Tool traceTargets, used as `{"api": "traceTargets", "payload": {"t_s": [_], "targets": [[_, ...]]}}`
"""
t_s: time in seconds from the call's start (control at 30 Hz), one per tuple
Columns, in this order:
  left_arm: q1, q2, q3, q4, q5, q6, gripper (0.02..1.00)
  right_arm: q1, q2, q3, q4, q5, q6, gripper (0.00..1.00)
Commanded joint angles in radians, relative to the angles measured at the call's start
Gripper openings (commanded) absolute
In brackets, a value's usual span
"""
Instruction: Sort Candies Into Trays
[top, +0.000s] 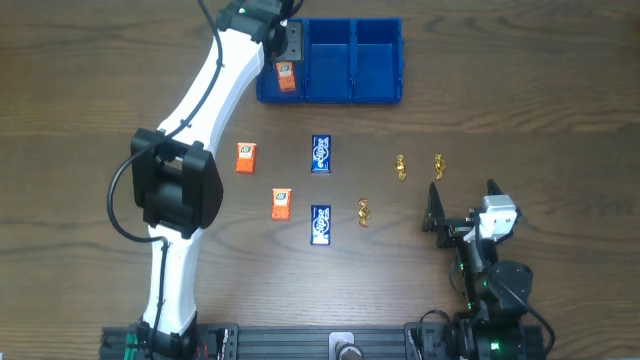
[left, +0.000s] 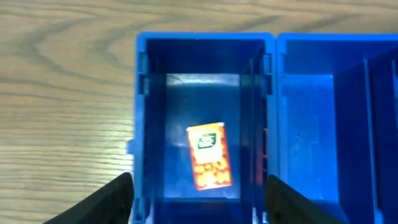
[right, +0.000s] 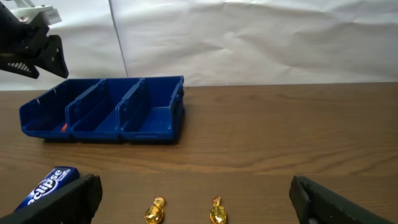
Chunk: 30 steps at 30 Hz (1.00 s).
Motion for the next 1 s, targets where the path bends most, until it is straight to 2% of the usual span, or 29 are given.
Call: {"api": "traceTargets", "payload": {"t_s": [0.03,0.23,0.47,0.73,1.0], "targets": [[-0.051,-0.314,-0.243,0.078,-0.104,-0.012,0.702,-0.007,-0.007,-0.002,-0.006,-0.004,-0.013,1.0],[-0.06,-0.685,-0.775,0.206,-0.106,-0.053,0.737,-0.007,-0.007,-0.002,-0.006,-0.004,-0.012,0.998],[-0.053,-0.743,-1.147,0.289,-0.116,-0.072,0.755,-0.007,-0.007,-0.002,-0.006,-0.004,-0.012,1.0],[-0.045,-0.629,-1.22,0.42,-0.079,-0.078,0.744,-0.007,-0.007,-0.002,-0.006,-0.004,-0.012,1.0],[0.0,-0.555,-1.219,0.506,-0.001,-0.061,0.741,-0.007,-0.007,-0.002,-0.006,-0.004,-0.013,1.0]]}}
